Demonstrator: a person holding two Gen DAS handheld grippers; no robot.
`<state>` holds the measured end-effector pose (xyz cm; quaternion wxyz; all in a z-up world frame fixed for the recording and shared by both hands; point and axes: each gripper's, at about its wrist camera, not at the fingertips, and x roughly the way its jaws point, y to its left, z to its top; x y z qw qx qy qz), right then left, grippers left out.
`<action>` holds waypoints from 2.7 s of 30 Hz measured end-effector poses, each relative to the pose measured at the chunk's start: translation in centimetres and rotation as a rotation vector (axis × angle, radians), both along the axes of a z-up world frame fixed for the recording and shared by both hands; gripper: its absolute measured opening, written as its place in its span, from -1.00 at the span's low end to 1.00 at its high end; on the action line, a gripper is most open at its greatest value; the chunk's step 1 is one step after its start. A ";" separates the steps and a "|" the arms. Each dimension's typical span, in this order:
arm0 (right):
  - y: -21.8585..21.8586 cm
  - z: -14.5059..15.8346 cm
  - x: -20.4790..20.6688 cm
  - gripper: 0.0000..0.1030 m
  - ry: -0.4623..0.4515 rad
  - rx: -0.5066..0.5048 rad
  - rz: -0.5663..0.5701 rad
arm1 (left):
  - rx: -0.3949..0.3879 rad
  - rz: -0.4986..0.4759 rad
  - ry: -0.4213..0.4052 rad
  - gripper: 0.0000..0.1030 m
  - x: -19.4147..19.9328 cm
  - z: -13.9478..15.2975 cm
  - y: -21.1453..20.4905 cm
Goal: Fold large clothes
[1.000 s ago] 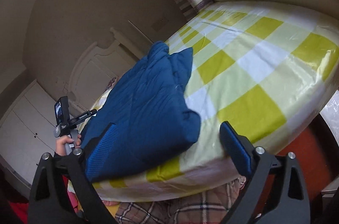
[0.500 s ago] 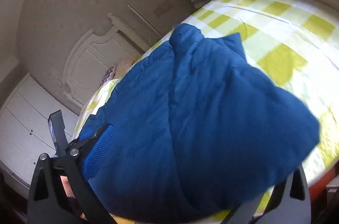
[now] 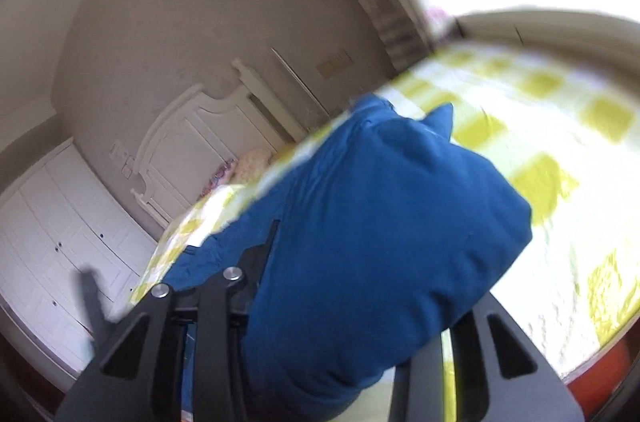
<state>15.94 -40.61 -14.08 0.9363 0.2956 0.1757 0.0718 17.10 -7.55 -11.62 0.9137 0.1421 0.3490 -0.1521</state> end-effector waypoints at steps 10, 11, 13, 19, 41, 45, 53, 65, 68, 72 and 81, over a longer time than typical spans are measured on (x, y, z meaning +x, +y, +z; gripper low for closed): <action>23.4 9.8 0.4 -0.34 -0.268 -0.749 0.289 | -0.504 0.117 -0.024 0.90 -1.0 7.1 18.3; 26.8 8.9 0.7 -0.34 -0.265 -0.846 0.343 | -0.545 0.148 -0.034 0.90 -0.9 7.7 20.5; 33.3 5.7 1.5 -0.33 -0.225 -1.038 0.456 | -0.606 0.205 -0.042 0.90 -0.4 9.0 25.7; 42.8 -5.1 1.2 -0.19 -0.187 -1.487 0.484 | -0.512 0.166 0.000 0.90 1.6 10.2 26.4; 24.0 7.3 3.0 0.47 -0.220 -0.727 0.626 | -0.194 -0.005 0.110 0.91 17.3 0.5 14.6; 19.1 8.8 13.7 0.03 -0.066 -0.596 0.523 | -0.184 0.010 0.090 0.91 16.9 0.8 14.6; 23.6 2.7 33.3 -0.29 0.219 -0.705 0.618 | -0.249 0.077 0.056 0.91 15.6 0.7 17.1; 27.3 -0.7 33.1 -0.28 0.268 -0.832 0.598 | -0.275 0.146 -0.108 0.91 9.1 7.8 21.4; 27.2 -0.6 33.2 -0.28 0.264 -0.832 0.597 | -0.359 0.050 -0.201 0.91 1.2 11.5 22.3; 27.3 -0.5 32.8 -0.28 0.256 -0.850 0.585 | -0.152 -0.006 -0.105 0.91 -3.0 6.1 17.6; 32.4 7.5 26.3 0.23 0.152 -0.904 0.697 | -0.392 0.105 -0.035 0.91 -3.4 -3.0 18.5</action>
